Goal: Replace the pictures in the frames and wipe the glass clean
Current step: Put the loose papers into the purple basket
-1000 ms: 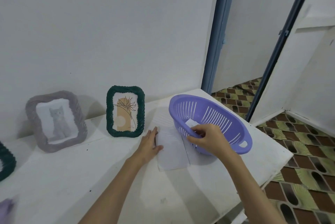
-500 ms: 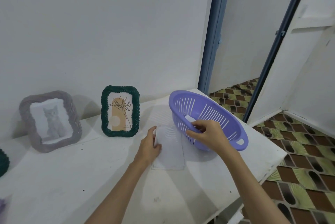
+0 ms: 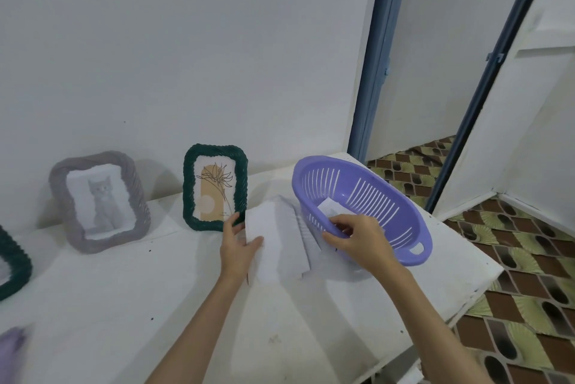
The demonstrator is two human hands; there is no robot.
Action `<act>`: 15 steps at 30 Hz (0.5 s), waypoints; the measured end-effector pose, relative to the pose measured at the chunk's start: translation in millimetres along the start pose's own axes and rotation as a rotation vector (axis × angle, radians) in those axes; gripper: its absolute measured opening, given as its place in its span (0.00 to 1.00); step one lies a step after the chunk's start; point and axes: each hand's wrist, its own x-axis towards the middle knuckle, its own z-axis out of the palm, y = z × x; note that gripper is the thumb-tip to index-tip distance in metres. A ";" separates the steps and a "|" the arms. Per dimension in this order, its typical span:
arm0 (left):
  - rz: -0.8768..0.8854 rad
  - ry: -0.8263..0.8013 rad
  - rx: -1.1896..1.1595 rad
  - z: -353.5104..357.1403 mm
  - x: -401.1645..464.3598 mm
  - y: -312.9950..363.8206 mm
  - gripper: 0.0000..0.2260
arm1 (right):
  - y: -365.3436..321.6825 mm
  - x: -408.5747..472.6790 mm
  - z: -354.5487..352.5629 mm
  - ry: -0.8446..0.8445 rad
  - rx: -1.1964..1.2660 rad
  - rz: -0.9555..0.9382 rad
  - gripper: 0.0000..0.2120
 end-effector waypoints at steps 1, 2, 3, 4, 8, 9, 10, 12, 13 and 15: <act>-0.028 0.017 -0.055 -7.2 -0.3 -0.5 0.31 | -2.5 -1.5 4.6 -0.008 -0.053 -0.017 0.11; -0.060 0.038 -0.103 -14.7 -0.4 -1.0 0.32 | -5.3 -3.0 9.6 -0.015 -0.111 -0.036 0.10; -0.090 0.059 -0.139 -21.8 -1.1 -1.1 0.31 | -7.5 -3.3 15.1 -0.026 -0.167 -0.052 0.11; -0.115 0.079 -0.156 -29.0 -2.0 -0.5 0.31 | -9.5 -3.2 20.5 -0.044 -0.216 -0.060 0.12; -0.133 0.142 -0.147 -54.4 -8.1 6.3 0.30 | -23.1 0.7 40.5 0.012 -0.326 -0.080 0.21; -0.124 0.152 -0.165 -60.0 -9.2 8.6 0.29 | -31.9 -0.5 47.3 0.083 -0.269 -0.149 0.25; -0.117 0.155 -0.186 -65.4 -10.5 11.9 0.29 | -45.2 -2.7 54.9 0.127 -0.156 -0.214 0.27; -0.112 0.150 -0.232 -74.0 -13.7 18.9 0.27 | -78.4 -9.6 69.8 -0.011 0.204 -0.226 0.29; -0.116 0.137 -0.262 -76.9 -16.3 22.0 0.26 | -93.0 -12.5 78.8 -0.145 0.369 -0.167 0.30; -0.112 0.084 -0.328 -80.6 -23.5 29.0 0.21 | -110.2 -13.9 99.3 -0.278 0.590 -0.054 0.31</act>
